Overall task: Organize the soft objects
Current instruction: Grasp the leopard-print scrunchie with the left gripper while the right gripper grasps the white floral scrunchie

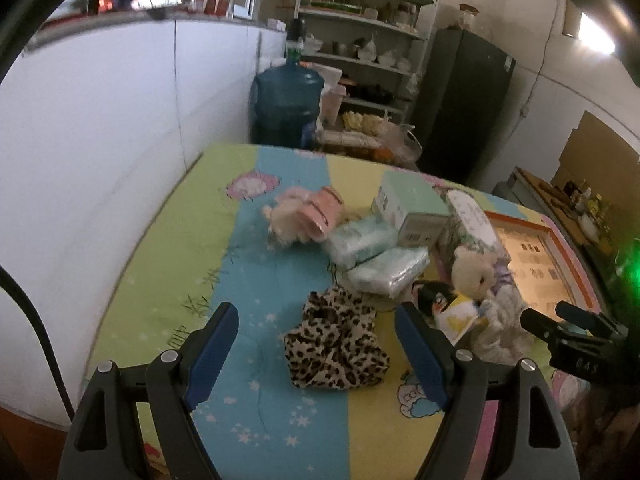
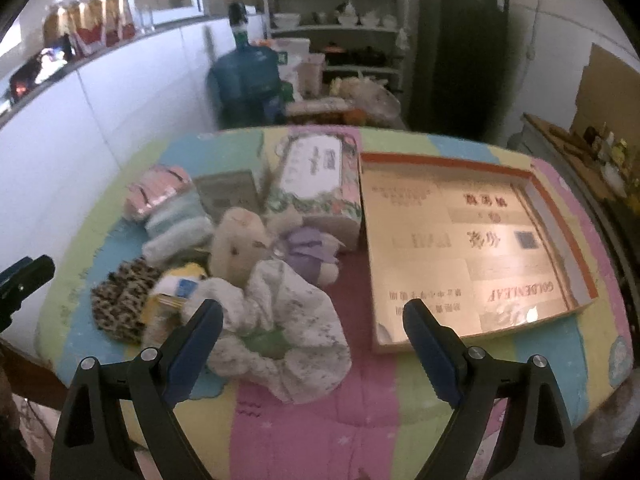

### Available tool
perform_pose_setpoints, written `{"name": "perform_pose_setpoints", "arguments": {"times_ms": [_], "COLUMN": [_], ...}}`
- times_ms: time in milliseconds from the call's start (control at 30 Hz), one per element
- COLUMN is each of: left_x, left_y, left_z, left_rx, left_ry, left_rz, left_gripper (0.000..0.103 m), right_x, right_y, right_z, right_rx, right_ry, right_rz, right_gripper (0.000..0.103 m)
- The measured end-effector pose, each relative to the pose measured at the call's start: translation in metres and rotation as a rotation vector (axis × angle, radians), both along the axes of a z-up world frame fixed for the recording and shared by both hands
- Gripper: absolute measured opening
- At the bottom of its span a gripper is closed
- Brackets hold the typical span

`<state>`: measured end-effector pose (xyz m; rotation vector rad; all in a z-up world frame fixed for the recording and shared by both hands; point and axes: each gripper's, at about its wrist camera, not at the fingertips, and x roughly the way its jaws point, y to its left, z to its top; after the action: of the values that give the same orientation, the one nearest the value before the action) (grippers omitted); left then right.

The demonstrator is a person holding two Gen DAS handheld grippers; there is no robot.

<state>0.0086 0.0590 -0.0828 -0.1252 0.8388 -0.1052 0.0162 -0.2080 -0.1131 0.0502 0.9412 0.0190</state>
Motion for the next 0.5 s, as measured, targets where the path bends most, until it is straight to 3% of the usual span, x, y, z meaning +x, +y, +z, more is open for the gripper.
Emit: {"name": "perform_pose_setpoints", "arguments": {"times_ms": [67, 133, 367, 500], "left_x": [0.006, 0.012, 0.025, 0.028], "left_y": [-0.001, -0.002, -0.004, 0.000], "left_z": [-0.012, -0.022, -0.057, -0.072], "left_rx": [-0.004, 0.010, 0.044, 0.033], "left_ry": [0.014, 0.030, 0.096, 0.127], "left_rz": [-0.025, -0.043, -0.078, -0.091], "left_gripper": [0.081, 0.081, 0.068, 0.055], "right_x": [0.002, 0.004, 0.001, 0.000], "right_y": [-0.003, -0.005, -0.005, -0.003], "right_z": [-0.006, -0.013, -0.019, -0.021], "right_rx": [0.006, 0.006, 0.054, 0.061], "right_ry": [0.027, 0.054, 0.075, 0.090], "right_rz": [-0.009, -0.008, 0.012, 0.011], "right_gripper": [0.074, 0.052, 0.040, 0.031]}}
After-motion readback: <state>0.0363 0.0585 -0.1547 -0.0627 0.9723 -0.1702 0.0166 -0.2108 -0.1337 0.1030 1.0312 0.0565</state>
